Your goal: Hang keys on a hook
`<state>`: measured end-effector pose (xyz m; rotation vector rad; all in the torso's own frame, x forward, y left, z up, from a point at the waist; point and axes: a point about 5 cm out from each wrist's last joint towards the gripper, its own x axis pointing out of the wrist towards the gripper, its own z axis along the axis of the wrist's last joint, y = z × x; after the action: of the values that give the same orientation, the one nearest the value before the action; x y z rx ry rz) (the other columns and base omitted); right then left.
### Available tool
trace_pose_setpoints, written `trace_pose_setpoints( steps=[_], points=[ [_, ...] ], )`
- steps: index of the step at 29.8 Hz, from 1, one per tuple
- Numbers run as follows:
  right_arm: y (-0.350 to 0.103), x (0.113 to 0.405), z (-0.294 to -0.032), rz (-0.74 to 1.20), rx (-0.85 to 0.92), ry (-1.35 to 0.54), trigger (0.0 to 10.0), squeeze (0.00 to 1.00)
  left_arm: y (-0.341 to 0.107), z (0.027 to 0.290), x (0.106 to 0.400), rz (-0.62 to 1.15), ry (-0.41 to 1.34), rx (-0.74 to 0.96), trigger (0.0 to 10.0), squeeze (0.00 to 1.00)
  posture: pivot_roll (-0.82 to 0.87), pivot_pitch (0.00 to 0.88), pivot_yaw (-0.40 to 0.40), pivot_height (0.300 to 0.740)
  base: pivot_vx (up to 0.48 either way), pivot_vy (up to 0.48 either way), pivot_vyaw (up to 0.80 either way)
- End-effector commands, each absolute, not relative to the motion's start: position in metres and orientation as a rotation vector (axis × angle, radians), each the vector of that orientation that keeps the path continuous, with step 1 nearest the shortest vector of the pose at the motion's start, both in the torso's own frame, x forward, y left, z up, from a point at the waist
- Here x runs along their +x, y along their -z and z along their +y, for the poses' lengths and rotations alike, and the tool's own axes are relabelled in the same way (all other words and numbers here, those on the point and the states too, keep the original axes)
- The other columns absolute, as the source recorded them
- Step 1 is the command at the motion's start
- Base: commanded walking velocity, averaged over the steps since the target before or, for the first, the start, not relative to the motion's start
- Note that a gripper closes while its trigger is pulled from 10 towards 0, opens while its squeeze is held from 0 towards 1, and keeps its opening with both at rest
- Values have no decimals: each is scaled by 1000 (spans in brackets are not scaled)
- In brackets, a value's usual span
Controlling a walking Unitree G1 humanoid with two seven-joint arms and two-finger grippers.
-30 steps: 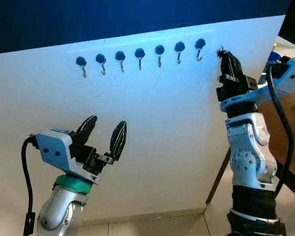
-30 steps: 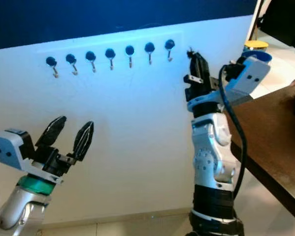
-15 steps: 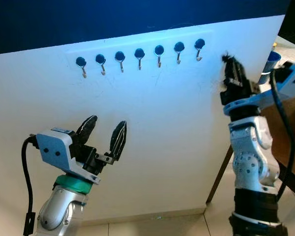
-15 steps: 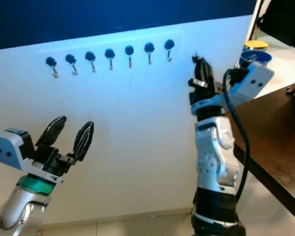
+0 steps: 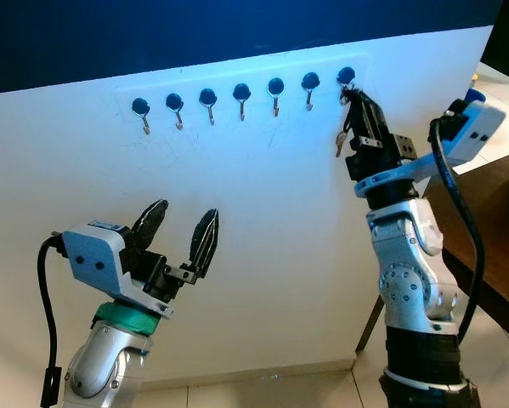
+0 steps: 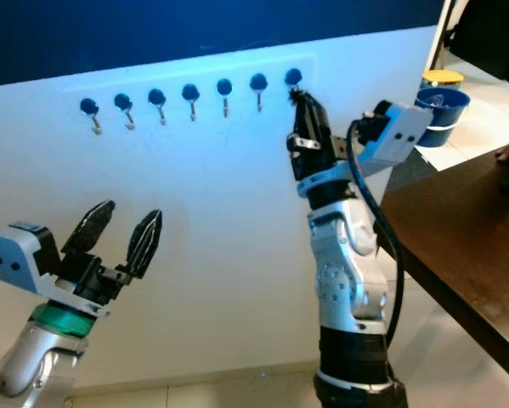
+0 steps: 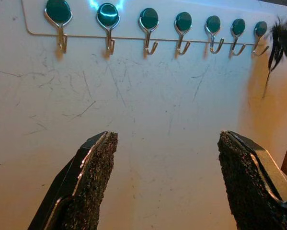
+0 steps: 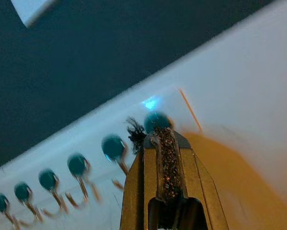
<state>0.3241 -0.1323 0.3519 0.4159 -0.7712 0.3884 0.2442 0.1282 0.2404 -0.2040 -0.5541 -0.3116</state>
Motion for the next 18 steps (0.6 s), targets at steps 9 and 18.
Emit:
trace_pose_setpoints(
  steps=[9, 18],
  points=[
    [-368, 325, -137, -833, 437, -384, 10000, 0, -239, 131, 245, -547, 301, -203, 10000, 0, -153, 121, 231, 740, 0, 0, 0],
    [-364, 330, -149, -823, 434, -330, 10000, 0, -239, 131, 246, -547, 301, -202, 10000, 0, -148, 122, 234, 740, 0, 0, 0]
  ],
)
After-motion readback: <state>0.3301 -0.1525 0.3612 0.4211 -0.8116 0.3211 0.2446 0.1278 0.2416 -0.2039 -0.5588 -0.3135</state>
